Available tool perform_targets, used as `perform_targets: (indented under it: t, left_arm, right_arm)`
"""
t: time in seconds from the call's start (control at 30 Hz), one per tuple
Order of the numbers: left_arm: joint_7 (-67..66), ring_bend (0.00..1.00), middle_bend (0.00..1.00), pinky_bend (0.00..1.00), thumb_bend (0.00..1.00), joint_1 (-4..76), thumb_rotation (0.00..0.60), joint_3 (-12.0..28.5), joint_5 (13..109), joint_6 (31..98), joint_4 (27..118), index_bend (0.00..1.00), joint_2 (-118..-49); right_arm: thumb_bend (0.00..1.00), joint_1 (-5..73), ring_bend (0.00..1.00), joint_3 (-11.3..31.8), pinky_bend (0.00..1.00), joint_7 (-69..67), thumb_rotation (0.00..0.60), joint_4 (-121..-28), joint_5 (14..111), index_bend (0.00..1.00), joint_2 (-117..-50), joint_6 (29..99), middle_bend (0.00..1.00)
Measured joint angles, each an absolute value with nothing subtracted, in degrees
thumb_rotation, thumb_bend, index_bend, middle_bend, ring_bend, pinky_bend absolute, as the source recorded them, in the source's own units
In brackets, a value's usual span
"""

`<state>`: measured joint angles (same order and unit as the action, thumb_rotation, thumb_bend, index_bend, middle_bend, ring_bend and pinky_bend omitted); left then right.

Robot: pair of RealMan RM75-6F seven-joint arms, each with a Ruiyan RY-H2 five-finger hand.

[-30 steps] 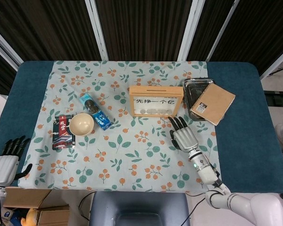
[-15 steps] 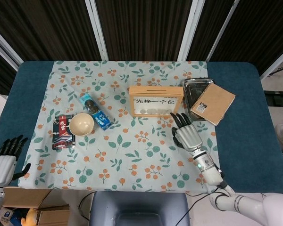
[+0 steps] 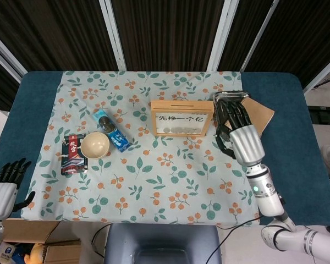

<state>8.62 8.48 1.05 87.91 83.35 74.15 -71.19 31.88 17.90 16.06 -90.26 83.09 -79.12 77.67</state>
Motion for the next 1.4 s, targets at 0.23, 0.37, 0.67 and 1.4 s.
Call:
perform_targets:
  t: [0.23,0.37,0.67,1.4]
  left_arm:
    - [8.3,0.0,0.0,0.0,0.32,8.6,0.6,1.0,88.6,83.9,75.1,0.0,-70.6]
    - [7.9,0.0,0.0,0.0,0.32,8.5,0.6,1.1,88.6,84.0,75.8,0.0,-70.2]
    - [7.2,0.0,0.0,0.0,0.32,8.5,0.6,1.3,88.0,83.5,76.3,0.0,-69.9]
    - [7.9,0.0,0.0,0.0,0.32,8.6,0.598,1.1,88.1,83.1,75.6,0.0,-69.9]
  right_arm:
    - [0.62,39.5,0.0,25.9,0.0,23.5,0.6,-90.2,70.1,0.75,-78.9,69.8,0.12]
    - [0.62,46.3,0.0,29.2,0.0,29.8,0.6,-87.2,59.3,0.75,-80.0,63.8,0.12]
    - [0.62,59.3,0.0,30.8,0.0,45.0,0.6,-81.1,36.8,0.75,-82.3,55.1,0.12]
    - [0.62,69.4,0.0,26.5,0.0,50.2,0.6,-81.2,18.5,0.76,-83.1,56.6,0.12]
